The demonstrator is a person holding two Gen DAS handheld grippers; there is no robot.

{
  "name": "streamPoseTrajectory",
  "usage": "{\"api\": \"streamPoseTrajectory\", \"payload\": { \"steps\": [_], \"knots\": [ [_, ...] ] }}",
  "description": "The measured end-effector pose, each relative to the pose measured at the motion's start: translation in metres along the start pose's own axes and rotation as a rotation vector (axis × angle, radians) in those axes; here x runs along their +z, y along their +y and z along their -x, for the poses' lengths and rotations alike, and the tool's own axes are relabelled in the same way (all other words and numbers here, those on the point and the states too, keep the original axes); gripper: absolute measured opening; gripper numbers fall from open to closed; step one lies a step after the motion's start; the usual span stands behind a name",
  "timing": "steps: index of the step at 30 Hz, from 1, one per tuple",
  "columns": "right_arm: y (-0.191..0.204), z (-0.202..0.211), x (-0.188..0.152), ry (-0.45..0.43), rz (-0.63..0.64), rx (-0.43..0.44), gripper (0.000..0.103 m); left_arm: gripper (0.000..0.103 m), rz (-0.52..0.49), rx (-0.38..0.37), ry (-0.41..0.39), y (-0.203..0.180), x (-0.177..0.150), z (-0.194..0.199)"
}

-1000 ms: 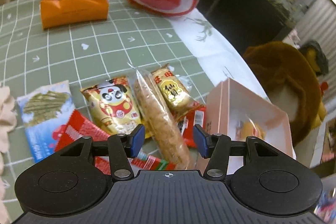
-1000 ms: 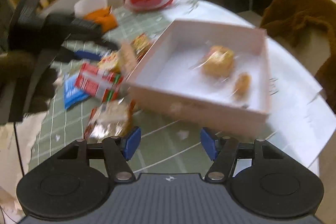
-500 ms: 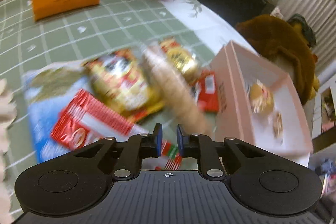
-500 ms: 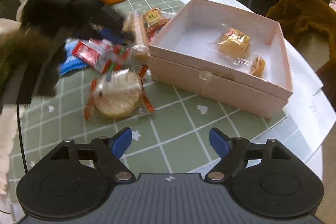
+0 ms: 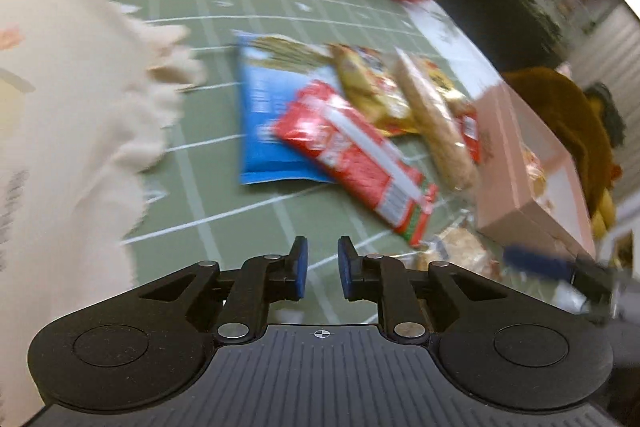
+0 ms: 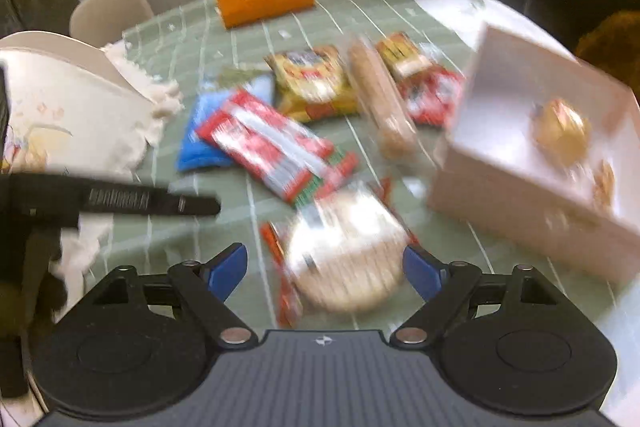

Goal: Organize snacks
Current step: 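Grasp the red spicy-strip packet with the right gripper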

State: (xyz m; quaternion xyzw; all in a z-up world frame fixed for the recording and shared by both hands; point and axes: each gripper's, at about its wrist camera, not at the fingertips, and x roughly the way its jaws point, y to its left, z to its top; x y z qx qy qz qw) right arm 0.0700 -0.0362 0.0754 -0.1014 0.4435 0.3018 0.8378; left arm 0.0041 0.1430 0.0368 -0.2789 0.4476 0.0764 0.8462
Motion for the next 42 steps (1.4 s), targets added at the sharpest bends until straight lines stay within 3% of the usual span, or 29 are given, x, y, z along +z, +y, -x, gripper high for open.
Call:
{"api": "streamPoseTrajectory", "payload": {
  "steps": [5, 9, 13, 15, 17, 20, 24, 31, 33, 37, 40, 42],
  "knots": [
    [0.036, -0.039, 0.037, -0.002, 0.243, -0.055, 0.086, 0.021, 0.01, 0.08, -0.011, 0.012, -0.007, 0.014],
    [0.05, -0.075, 0.057, 0.015, 0.349, -0.074, 0.086, 0.021, 0.047, 0.036, -0.027, 0.02, -0.012, 0.023],
    [0.052, -0.101, 0.063, 0.074, 0.352, -0.047, 0.087, 0.021, 0.041, -0.003, -0.029, 0.024, -0.016, 0.025],
    [0.048, -0.101, 0.063, 0.08, 0.321, -0.02, 0.085, 0.021, 0.045, -0.02, -0.03, 0.027, -0.016, 0.026],
    [0.043, -0.094, 0.06, 0.096, 0.266, -0.008, 0.066, 0.021, 0.061, -0.03, -0.046, 0.03, -0.015, 0.025],
    [0.035, -0.069, 0.044, 0.112, 0.199, 0.043, 0.049, 0.021, 0.103, -0.072, -0.074, 0.031, -0.008, 0.021],
    [0.017, -0.027, 0.015, 0.083, 0.123, 0.057, 0.048, 0.021, 0.063, -0.131, -0.065, 0.009, 0.0, 0.008],
    [-0.047, 0.046, -0.025, -0.004, -0.068, -0.009, 0.048, 0.021, -0.029, -0.293, 0.012, -0.047, -0.004, -0.014],
    [-0.068, 0.06, -0.033, -0.03, -0.115, -0.022, 0.048, 0.021, -0.077, -0.281, 0.013, -0.063, -0.009, -0.012],
    [-0.107, 0.062, -0.04, -0.045, -0.202, 0.04, 0.048, 0.021, -0.129, -0.216, 0.022, -0.084, -0.02, 0.0],
    [-0.108, 0.05, -0.041, -0.043, -0.207, 0.105, 0.048, 0.021, -0.195, -0.152, 0.04, -0.094, -0.029, 0.008],
    [-0.096, 0.039, -0.044, -0.035, -0.19, 0.16, 0.048, 0.021, -0.183, -0.137, 0.048, -0.089, -0.03, 0.009]
  ]
}}
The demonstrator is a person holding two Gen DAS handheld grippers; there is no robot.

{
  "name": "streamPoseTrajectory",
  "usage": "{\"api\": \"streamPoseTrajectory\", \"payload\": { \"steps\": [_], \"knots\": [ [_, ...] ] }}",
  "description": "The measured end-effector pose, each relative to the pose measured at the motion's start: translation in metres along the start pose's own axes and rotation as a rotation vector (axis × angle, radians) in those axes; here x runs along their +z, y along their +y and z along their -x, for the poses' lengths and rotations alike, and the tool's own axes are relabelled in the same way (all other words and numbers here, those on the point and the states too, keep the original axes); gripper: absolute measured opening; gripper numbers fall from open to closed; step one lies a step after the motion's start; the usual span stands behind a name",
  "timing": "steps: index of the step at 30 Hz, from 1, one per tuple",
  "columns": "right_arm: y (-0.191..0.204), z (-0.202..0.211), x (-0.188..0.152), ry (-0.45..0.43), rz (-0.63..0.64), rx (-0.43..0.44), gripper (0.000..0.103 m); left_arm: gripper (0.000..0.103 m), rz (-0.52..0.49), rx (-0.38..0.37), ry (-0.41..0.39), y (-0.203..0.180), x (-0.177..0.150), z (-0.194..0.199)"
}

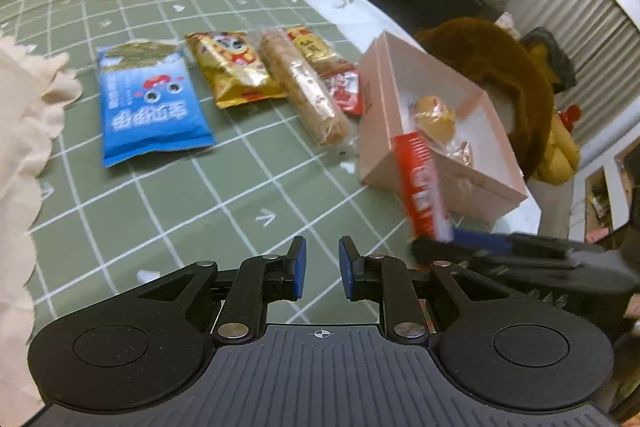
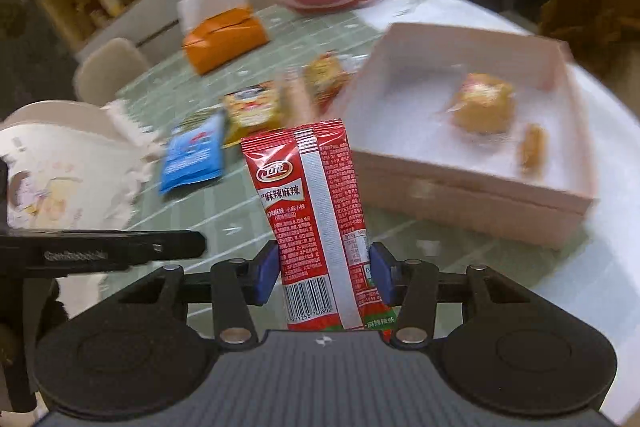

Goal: Organize snacks
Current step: 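Grasp the red spicy-strip packet with the right gripper, then set the red packet down on the table in front of the left gripper, then grasp the red packet with the left gripper while the right gripper moves to the round cracker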

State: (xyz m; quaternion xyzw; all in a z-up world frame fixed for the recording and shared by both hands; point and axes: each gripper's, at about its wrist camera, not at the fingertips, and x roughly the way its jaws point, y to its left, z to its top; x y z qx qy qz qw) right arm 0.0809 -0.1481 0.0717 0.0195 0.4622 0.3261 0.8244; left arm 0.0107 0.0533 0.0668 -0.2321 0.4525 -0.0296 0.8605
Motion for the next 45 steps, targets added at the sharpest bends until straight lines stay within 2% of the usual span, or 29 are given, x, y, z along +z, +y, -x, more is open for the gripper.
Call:
{"api": "streamPoseTrajectory", "payload": {
  "steps": [3, 4, 5, 8, 11, 15, 17, 21, 24, 26, 30, 31, 32, 34, 36, 41, 43, 45],
  "knots": [
    [0.014, -0.019, -0.009, 0.06, -0.016, 0.023, 0.054, 0.021, 0.063, 0.001, 0.019, 0.012, -0.002, -0.001],
    [0.017, -0.023, -0.012, 0.077, -0.026, 0.024, 0.059, 0.021, 0.09, -0.006, 0.021, 0.017, -0.002, -0.003],
    [0.022, -0.025, -0.015, 0.082, -0.026, 0.01, 0.065, 0.021, 0.112, -0.021, 0.021, 0.021, -0.002, -0.005],
    [0.033, -0.013, -0.027, 0.058, 0.002, -0.096, 0.071, 0.021, 0.121, -0.094, 0.06, 0.02, -0.003, -0.018],
    [0.028, 0.017, -0.04, 0.018, -0.077, -0.196, 0.078, 0.022, 0.073, -0.109, 0.109, 0.003, -0.008, -0.036],
    [0.009, 0.055, -0.066, 0.009, -0.238, -0.308, 0.079, 0.022, -0.004, -0.055, 0.088, -0.025, -0.011, -0.048],
    [0.0, 0.066, -0.079, 0.033, -0.331, -0.317, 0.079, 0.022, -0.055, -0.037, 0.092, -0.039, -0.007, -0.056],
    [-0.009, 0.058, -0.097, 0.09, -0.427, -0.228, 0.079, 0.023, -0.163, 0.024, 0.076, -0.06, -0.006, -0.066],
    [-0.006, 0.041, -0.096, 0.105, -0.397, -0.264, 0.081, 0.023, -0.218, 0.084, 0.07, -0.067, -0.013, -0.06],
    [-0.005, 0.034, -0.092, 0.081, -0.336, -0.244, 0.081, 0.023, -0.223, 0.133, 0.048, -0.065, -0.017, -0.051],
    [-0.012, 0.024, -0.089, -0.001, -0.238, -0.267, 0.084, 0.026, -0.093, 0.176, 0.013, -0.045, -0.015, -0.034],
    [-0.013, 0.022, -0.089, -0.025, -0.203, -0.289, 0.086, 0.026, -0.04, 0.173, 0.019, -0.038, -0.013, -0.035],
    [-0.015, 0.02, -0.091, -0.044, -0.181, -0.303, 0.092, 0.027, 0.008, 0.161, 0.027, -0.033, -0.01, -0.038],
    [-0.018, 0.022, -0.095, -0.069, -0.176, -0.303, 0.093, 0.027, 0.044, 0.143, 0.037, -0.035, -0.005, -0.045],
    [-0.02, 0.025, -0.094, -0.062, -0.168, -0.302, 0.094, 0.029, 0.003, 0.141, 0.055, -0.049, -0.001, -0.055],
    [-0.029, 0.036, -0.1, -0.064, -0.172, -0.289, 0.094, 0.032, -0.252, 0.189, 0.088, -0.092, -0.009, -0.072],
    [-0.028, 0.046, -0.101, -0.093, -0.156, -0.27, 0.094, 0.032, -0.289, 0.196, 0.107, -0.096, -0.012, -0.068],
    [-0.023, 0.057, -0.1, -0.094, -0.122, -0.233, 0.094, 0.032, -0.293, 0.217, 0.094, -0.094, -0.015, -0.056]
  ]
}}
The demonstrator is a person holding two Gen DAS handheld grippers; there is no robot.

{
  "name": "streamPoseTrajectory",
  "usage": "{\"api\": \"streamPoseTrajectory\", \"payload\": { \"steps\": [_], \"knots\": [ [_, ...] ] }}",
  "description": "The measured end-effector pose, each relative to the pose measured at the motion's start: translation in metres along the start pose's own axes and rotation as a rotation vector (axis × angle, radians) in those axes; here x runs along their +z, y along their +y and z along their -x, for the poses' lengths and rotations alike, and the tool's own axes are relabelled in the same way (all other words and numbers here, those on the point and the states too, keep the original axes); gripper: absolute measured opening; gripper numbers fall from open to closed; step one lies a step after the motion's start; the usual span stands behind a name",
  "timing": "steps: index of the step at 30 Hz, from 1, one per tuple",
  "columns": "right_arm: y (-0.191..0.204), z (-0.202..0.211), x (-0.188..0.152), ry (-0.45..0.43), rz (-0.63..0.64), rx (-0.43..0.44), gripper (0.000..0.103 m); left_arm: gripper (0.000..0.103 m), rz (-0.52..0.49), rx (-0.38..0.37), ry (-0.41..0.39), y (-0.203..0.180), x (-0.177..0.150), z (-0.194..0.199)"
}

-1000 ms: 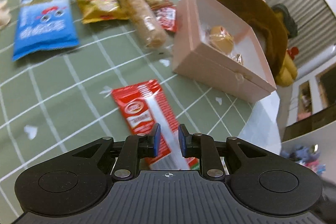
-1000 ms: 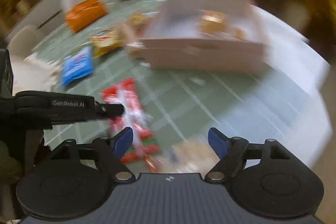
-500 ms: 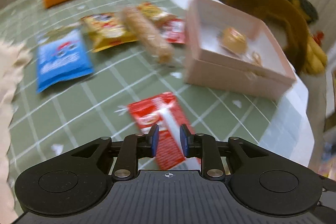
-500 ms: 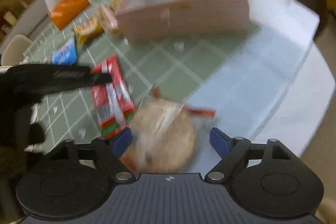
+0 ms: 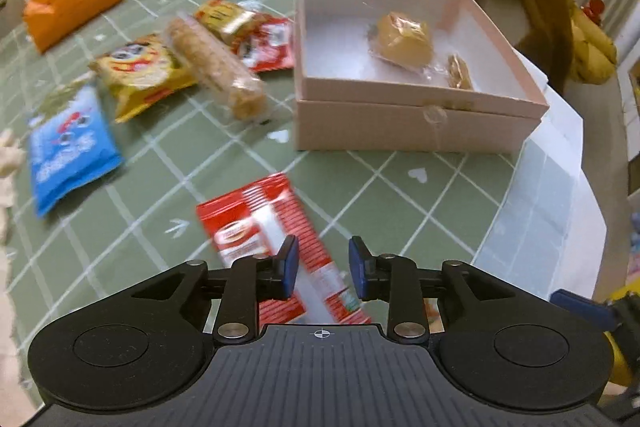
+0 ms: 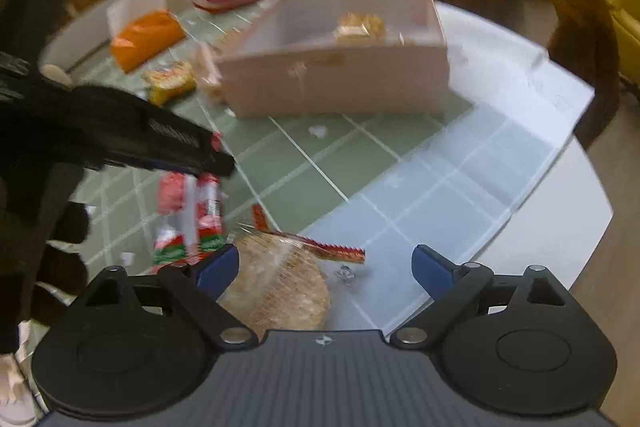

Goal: Organize snacks
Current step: 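Grasp the red packet with the left gripper while the right gripper moves to the round cracker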

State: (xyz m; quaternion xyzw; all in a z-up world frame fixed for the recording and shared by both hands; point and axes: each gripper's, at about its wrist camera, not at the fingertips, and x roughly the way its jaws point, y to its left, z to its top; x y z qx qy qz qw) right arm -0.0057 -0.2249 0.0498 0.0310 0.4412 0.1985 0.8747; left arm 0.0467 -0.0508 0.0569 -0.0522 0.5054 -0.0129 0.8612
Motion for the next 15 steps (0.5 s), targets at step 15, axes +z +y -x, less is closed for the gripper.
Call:
{"api": "streamPoseTrajectory", "payload": {
  "steps": [15],
  "knots": [
    [0.041, -0.023, -0.031, 0.069, 0.234, -0.05, 0.098, 0.037, 0.017, 0.057, -0.054, 0.003, -0.008, -0.008]
  ]
}}
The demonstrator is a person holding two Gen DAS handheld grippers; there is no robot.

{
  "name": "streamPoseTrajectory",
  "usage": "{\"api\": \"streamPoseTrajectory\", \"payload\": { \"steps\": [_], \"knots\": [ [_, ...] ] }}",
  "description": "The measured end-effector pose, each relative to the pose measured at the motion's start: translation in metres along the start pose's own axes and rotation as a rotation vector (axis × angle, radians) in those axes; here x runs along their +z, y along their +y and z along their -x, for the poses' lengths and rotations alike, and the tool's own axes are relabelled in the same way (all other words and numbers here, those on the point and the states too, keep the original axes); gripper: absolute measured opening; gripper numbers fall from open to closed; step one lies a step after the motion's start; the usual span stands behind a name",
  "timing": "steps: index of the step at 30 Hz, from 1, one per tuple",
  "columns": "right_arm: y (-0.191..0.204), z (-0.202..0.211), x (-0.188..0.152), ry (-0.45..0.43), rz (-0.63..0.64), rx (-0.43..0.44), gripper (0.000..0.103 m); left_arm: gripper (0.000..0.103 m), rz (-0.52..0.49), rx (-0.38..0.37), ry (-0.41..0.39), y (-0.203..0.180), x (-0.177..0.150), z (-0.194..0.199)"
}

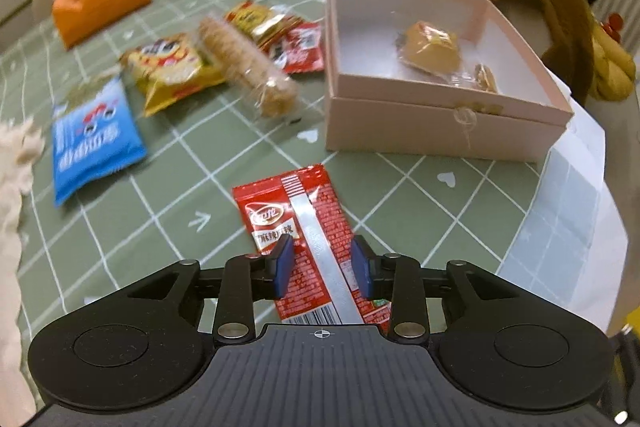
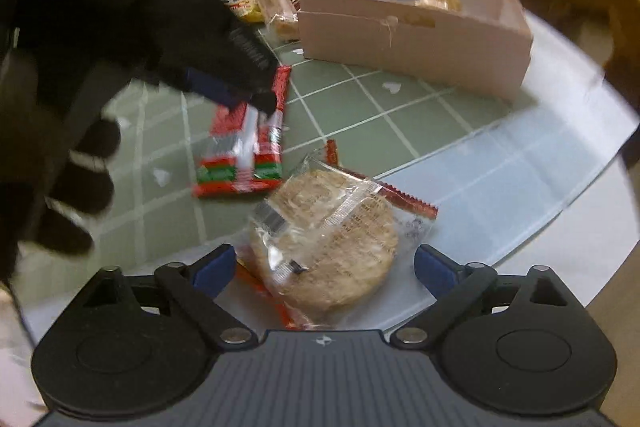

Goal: Organize snacks
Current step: 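Grasp the red packet with the left gripper while the right gripper moves to the round cracker, then grasp the round cracker in clear wrap with the right gripper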

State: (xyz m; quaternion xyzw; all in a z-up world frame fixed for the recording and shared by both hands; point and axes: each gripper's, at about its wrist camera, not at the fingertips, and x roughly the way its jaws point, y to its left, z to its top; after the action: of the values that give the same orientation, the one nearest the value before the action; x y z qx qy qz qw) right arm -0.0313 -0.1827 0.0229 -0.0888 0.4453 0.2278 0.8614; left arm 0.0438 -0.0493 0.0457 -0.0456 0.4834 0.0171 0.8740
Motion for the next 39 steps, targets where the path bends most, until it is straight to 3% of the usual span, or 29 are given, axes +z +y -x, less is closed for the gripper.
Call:
{"api": "streamPoseTrajectory", "payload": {
  "steps": [3, 8, 10, 12, 14, 15, 18, 21, 25, 28, 31, 35, 39],
  "knots": [
    [-0.01, -0.001, 0.0, -0.018, -0.019, -0.004, 0.101, 0.04, -0.055, 0.013, -0.02, 0.002, -0.01, 0.005],
    [-0.031, -0.012, 0.017, -0.019, -0.059, -0.017, 0.103, 0.041, -0.045, 0.007, 0.01, 0.006, -0.009, 0.006],
    [-0.034, -0.018, 0.021, -0.035, -0.069, -0.025, 0.103, 0.055, -0.029, -0.03, 0.017, 0.005, -0.004, 0.003],
    [-0.034, -0.021, 0.023, -0.054, -0.052, -0.026, 0.103, 0.078, -0.038, -0.068, 0.002, 0.0, -0.003, -0.002],
    [-0.036, -0.023, 0.02, -0.082, -0.054, -0.022, 0.103, 0.093, -0.082, -0.085, 0.008, -0.009, -0.003, -0.006],
    [-0.036, -0.022, 0.018, -0.092, -0.054, -0.023, 0.103, 0.095, -0.117, -0.086, 0.007, -0.013, -0.005, -0.008],
    [-0.036, -0.02, 0.015, -0.101, -0.058, -0.033, 0.103, 0.092, -0.166, -0.06, -0.025, -0.015, -0.015, -0.005],
    [-0.038, -0.017, 0.014, -0.087, -0.077, -0.039, 0.103, 0.089, -0.106, -0.014, -0.034, 0.002, -0.025, 0.0],
    [-0.038, -0.012, 0.007, -0.099, -0.112, -0.062, 0.103, 0.089, 0.016, -0.029, -0.036, 0.025, -0.021, -0.005],
    [-0.036, -0.011, 0.007, -0.084, -0.141, -0.085, 0.103, 0.09, 0.007, -0.056, -0.032, 0.02, -0.012, -0.009],
    [-0.037, -0.011, 0.007, -0.065, -0.154, -0.088, 0.103, 0.086, -0.009, -0.038, -0.012, 0.014, -0.008, -0.011],
    [-0.038, -0.013, 0.015, -0.023, -0.128, -0.074, 0.103, 0.066, -0.017, -0.02, -0.011, 0.014, -0.011, -0.005],
    [-0.042, -0.015, 0.019, -0.002, -0.101, -0.051, 0.103, 0.06, -0.011, -0.055, 0.009, 0.017, -0.016, 0.001]
  ]
}}
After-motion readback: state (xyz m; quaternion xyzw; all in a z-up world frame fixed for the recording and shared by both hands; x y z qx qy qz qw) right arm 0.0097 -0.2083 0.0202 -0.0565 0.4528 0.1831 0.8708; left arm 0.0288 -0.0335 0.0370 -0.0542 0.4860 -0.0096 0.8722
